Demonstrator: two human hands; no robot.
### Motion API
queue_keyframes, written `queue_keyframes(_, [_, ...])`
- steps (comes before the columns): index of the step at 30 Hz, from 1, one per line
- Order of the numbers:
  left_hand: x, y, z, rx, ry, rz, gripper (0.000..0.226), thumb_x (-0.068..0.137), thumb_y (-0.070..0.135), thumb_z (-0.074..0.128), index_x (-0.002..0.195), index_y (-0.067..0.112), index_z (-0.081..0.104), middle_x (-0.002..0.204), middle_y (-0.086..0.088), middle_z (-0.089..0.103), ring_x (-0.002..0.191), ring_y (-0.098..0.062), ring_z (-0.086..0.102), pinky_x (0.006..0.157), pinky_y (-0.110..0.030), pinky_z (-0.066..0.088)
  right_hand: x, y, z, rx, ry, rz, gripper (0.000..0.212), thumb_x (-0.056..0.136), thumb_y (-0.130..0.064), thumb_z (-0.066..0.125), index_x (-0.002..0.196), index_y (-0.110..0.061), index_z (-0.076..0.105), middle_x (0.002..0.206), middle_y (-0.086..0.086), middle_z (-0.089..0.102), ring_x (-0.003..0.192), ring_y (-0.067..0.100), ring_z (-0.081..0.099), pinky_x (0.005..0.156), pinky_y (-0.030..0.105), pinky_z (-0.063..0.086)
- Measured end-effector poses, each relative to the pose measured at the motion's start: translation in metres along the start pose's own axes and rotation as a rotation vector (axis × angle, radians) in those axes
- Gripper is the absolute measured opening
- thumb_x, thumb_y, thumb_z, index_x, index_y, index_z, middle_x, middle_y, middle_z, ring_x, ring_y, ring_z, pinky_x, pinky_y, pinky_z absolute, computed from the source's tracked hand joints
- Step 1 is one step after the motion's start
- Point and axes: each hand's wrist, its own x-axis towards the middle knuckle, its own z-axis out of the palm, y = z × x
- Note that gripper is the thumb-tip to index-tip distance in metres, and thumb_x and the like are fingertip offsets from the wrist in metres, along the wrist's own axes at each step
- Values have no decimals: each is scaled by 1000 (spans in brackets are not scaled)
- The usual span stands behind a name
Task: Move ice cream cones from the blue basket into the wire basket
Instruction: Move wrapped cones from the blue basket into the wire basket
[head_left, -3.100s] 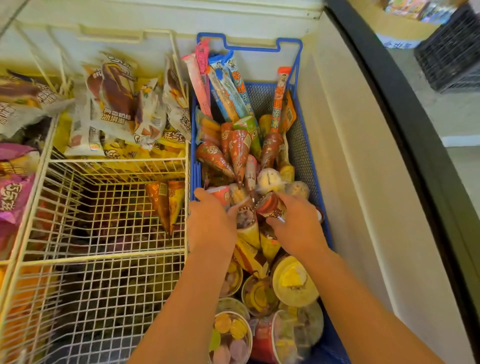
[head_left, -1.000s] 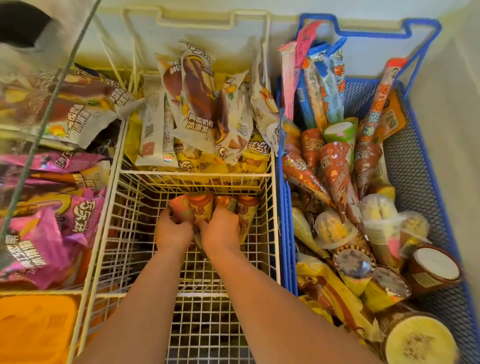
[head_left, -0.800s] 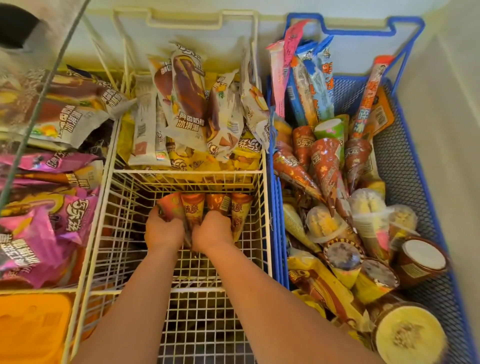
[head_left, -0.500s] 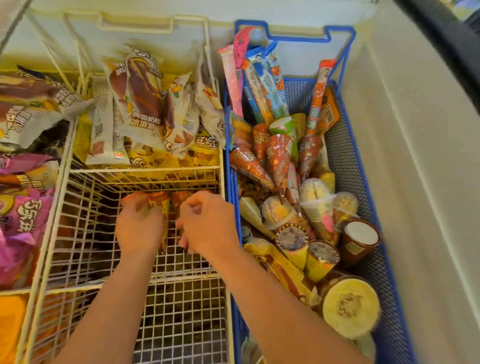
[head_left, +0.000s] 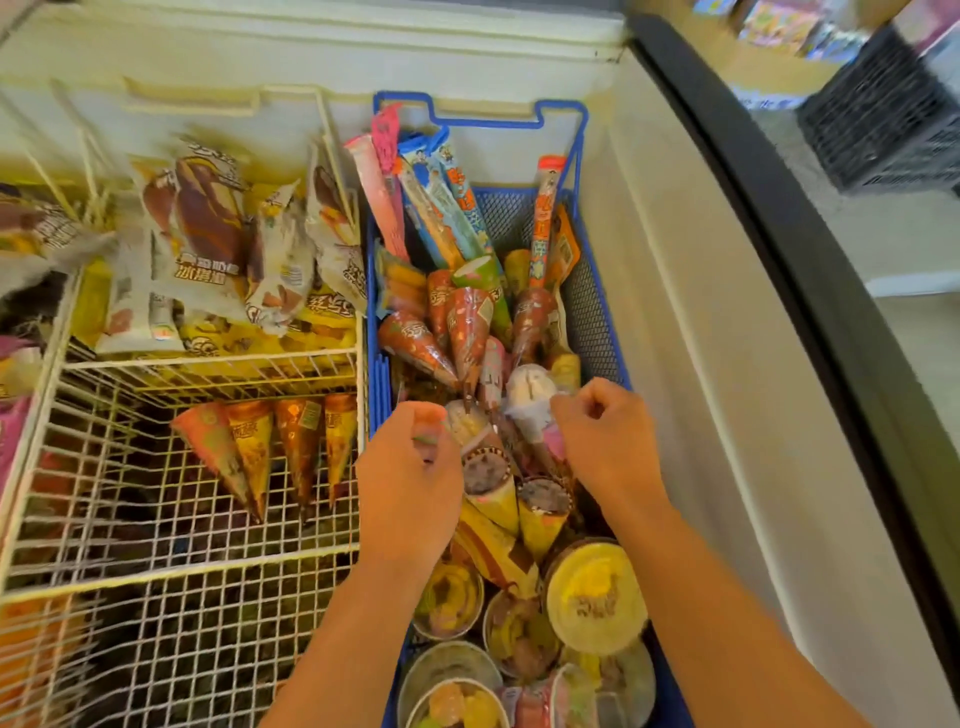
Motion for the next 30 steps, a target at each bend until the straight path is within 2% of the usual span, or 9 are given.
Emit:
queue_keyframes(3, [18, 5, 12, 71, -10, -33, 18, 95, 22, 58, 112, 21, 62, 94, 10, 64, 78, -4, 60, 67, -18, 45, 12, -10, 11, -1, -150, 19, 12, 86, -28, 61, 81, -19, 58, 81, 6, 70, 75, 24, 68, 72, 48, 58])
queue_keyframes(7, [54, 9, 21, -141, -17, -320, 34, 90, 19, 60, 123, 9, 62, 99, -2, 69, 87, -18, 62, 88, -39, 54, 26, -23, 25, -11, -234, -22, 30, 89, -29, 62, 115, -13, 62, 92, 6, 72, 88, 26, 70, 81, 42, 57])
queue_keyframes(10, [74, 7, 26, -243, -1, -423, 47, 91, 19, 60, 133, -2, 56, 106, -22, 70, 105, -35, 66, 96, -50, 52, 33, -33, 31, -76, -127, -97, 26, 89, -31, 62, 109, -14, 66, 77, -3, 69, 76, 20, 69, 68, 28, 53])
queue_keyframes(12, [86, 8, 30, -322, 13, -490, 31, 90, 14, 58, 109, -9, 62, 90, -23, 66, 91, -33, 65, 91, -50, 55, 43, -43, 42, -35, -145, -75, 29, 89, -27, 62, 110, -7, 65, 85, 7, 72, 77, 31, 71, 73, 44, 58])
queue_keyframes(14, [97, 13, 34, -467, 8, -621, 13, 91, 12, 56, 86, 1, 55, 80, -16, 62, 71, -27, 61, 70, -41, 57, 54, -53, 57, -59, -192, -67, 36, 88, -23, 63, 113, 3, 60, 93, 18, 71, 78, 37, 71, 74, 52, 58])
queue_keyframes(18, [118, 16, 45, -601, -92, -769, 17, 98, 18, 54, 100, 1, 57, 68, -11, 55, 50, -16, 49, 31, -15, 40, 73, -61, 83, -139, -287, 15, 41, 87, -33, 66, 102, 3, 59, 98, 24, 69, 82, 39, 71, 73, 50, 60])
queue_keyframes(24, [131, 5, 56, -512, -133, -770, 18, 97, 15, 52, 80, 10, 52, 67, -4, 50, 51, -13, 46, 30, -12, 34, 88, -62, 93, -282, -242, -2, 36, 74, -39, 76, 78, -11, 54, 90, 14, 66, 90, 35, 68, 64, 37, 53])
queue_keyframes(28, [121, 8, 59, -401, -68, -622, 27, 94, 16, 50, 110, -5, 58, 86, -23, 63, 53, -24, 53, 36, -25, 40, 84, -53, 88, -220, -161, -43, 37, 70, -38, 77, 67, -11, 53, 68, 4, 58, 73, 29, 62, 49, 28, 36])
queue_keyframes(30, [112, 16, 56, -248, -4, -517, 40, 93, 24, 56, 119, -6, 55, 110, -27, 65, 79, -36, 66, 57, -43, 57, 79, -50, 81, -81, -160, -45, 37, 70, -35, 78, 71, -2, 63, 70, 11, 67, 71, 30, 66, 52, 37, 49])
